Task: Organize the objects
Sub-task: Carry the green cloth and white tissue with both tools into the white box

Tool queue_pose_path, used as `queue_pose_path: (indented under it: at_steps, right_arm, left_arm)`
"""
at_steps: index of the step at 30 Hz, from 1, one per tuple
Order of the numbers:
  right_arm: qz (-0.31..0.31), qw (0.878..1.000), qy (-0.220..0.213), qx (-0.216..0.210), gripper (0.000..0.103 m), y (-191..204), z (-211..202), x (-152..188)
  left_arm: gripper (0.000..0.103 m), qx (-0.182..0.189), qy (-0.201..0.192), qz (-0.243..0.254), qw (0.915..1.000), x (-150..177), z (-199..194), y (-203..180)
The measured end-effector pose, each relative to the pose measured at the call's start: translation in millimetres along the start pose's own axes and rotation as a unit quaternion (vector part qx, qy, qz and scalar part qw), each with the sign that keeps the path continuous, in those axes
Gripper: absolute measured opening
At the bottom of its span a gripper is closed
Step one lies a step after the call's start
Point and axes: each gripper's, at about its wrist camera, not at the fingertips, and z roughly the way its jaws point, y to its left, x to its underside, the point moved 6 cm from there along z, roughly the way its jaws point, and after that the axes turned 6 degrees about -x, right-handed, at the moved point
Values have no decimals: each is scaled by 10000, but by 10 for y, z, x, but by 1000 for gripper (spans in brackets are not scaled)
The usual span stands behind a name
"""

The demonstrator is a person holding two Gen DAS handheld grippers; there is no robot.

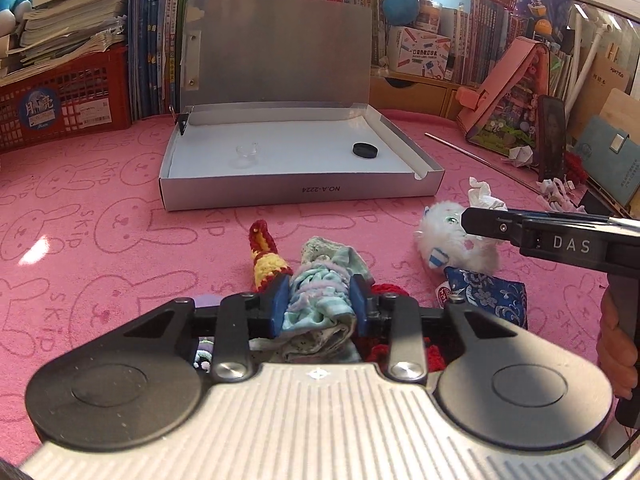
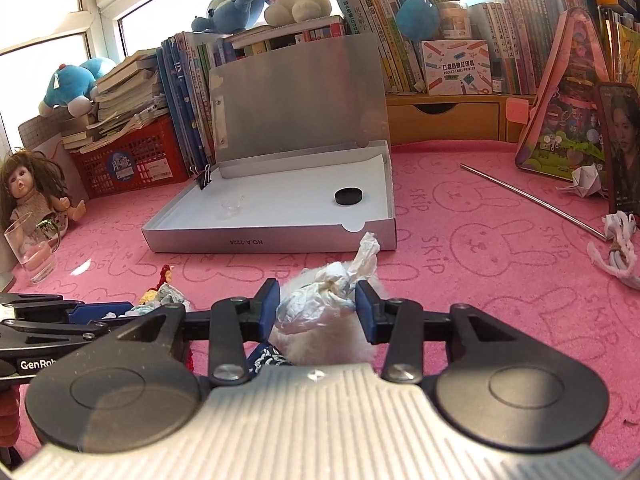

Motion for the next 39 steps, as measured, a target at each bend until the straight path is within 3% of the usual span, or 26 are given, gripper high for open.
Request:
queue_pose_path:
  at_steps: [7, 14, 27, 39]
  right_arm:
    - [4, 10000, -15, -36, 47, 27, -10, -9]
    - [-67, 10000, -14, -66, 47, 63, -11, -8]
    - [-90, 9998, -160, -80, 46, 11, 119, -320]
    - [-18, 10000, -31, -25, 45, -138, 640, -684]
  left_arm:
    - [42, 145, 299, -315, 9990, 51, 206, 57]
    - [40, 7, 17, -180, 9998, -13, 84, -15]
    - [40, -241, -540, -579, 9966, -652, 84, 276]
    - [40, -406, -424, -909, 9941, -1125, 642, 534]
